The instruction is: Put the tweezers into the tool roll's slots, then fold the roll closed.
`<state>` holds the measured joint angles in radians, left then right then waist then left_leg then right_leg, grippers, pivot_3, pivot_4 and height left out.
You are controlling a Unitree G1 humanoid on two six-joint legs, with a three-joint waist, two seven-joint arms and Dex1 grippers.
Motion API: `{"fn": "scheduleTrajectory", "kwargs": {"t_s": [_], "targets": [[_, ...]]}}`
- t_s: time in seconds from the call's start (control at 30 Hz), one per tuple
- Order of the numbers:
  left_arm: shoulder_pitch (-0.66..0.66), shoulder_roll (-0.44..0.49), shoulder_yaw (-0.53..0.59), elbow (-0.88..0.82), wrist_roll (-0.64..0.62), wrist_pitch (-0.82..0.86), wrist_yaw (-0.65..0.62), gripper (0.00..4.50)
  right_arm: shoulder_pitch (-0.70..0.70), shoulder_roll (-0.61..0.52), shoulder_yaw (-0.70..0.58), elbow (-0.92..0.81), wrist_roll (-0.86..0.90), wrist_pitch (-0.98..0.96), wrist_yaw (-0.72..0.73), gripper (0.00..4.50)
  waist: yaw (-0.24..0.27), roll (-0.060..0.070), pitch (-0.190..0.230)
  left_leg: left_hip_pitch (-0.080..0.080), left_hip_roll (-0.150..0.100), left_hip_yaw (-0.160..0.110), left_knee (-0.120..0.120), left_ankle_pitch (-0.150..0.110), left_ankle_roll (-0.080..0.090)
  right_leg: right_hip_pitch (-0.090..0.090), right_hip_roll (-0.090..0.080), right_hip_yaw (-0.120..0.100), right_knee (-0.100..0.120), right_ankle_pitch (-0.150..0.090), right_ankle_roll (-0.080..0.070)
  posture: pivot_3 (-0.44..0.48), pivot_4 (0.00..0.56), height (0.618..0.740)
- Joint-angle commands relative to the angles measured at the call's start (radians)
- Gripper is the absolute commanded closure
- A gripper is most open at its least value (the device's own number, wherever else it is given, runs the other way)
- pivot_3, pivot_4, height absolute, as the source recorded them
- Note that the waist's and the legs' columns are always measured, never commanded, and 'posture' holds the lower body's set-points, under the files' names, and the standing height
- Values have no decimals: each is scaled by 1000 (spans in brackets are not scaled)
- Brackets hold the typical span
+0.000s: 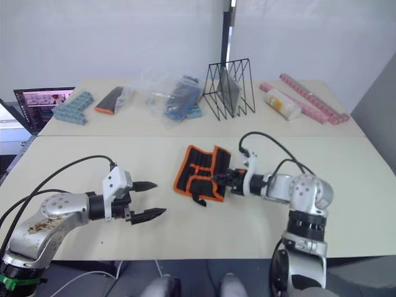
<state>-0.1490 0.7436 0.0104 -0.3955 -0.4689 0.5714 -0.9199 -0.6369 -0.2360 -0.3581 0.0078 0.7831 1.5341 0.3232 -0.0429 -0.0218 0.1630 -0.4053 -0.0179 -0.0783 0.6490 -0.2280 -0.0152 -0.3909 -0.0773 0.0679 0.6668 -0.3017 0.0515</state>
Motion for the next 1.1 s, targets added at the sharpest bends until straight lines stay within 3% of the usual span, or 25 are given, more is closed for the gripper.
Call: {"fn": "scheduleTrajectory", "kwargs": {"t_s": [0.03, 0.27, 0.53, 0.67, 0.87, 0.97, 1.1], "targets": [[3, 16, 35, -43, -15, 3, 8, 0, 26, 24, 41, -2, -17, -52, 9, 4465, 0, 0, 0, 0, 0, 0, 0, 0, 0, 0, 0, 0, 0, 0, 0, 0, 150, 739], [10, 35, 49, -49, -23, 10, 9, 0, 45, 82, 133, 122, -103, -226, 19, 4465, -6, -1, -1, 3, 1, 0, -1, 0, 0, 1, 1, 0, 0, 0, 0, 0, 150, 739], [14, 53, 63, -66, -31, 28, 11, 0, 50, 116, 127, 197, -120, -293, 28, 4465, -18, -3, -2, 11, 2, 0, -3, 0, 0, 5, 2, 0, 4, 1, -1, 0, 150, 739], [17, 58, 66, -68, -32, 30, 11, 0, 52, 103, 118, 183, -92, -274, 62, 3245, -18, -3, -2, 11, 1, 0, -3, 0, 0, 5, 2, 0, 4, 1, -1, 0, 150, 739], [5, 61, 56, -59, -27, 34, 11, 0, 1, 99, -33, 209, 50, -196, 83, 1132, -17, -2, -1, 9, 1, 0, -4, 0, 0, 3, 1, 1, 4, 1, -1, 0, 150, 739], [0, 64, 56, -54, -28, 34, 6, 0, -6, 52, -47, 224, 57, -213, 108, 179, -10, -1, -1, 7, 0, 0, -4, 0, 0, 2, 0, 1, 3, 1, -1, 0, 150, 739], [-3, 68, 56, -50, -27, 30, 0, 0, 8, -18, -10, 187, 65, -270, 207, 31, 1, -1, -1, 7, 0, 1, -4, 0, 0, 3, 0, 1, 1, 1, -1, 0, 150, 739]]}}
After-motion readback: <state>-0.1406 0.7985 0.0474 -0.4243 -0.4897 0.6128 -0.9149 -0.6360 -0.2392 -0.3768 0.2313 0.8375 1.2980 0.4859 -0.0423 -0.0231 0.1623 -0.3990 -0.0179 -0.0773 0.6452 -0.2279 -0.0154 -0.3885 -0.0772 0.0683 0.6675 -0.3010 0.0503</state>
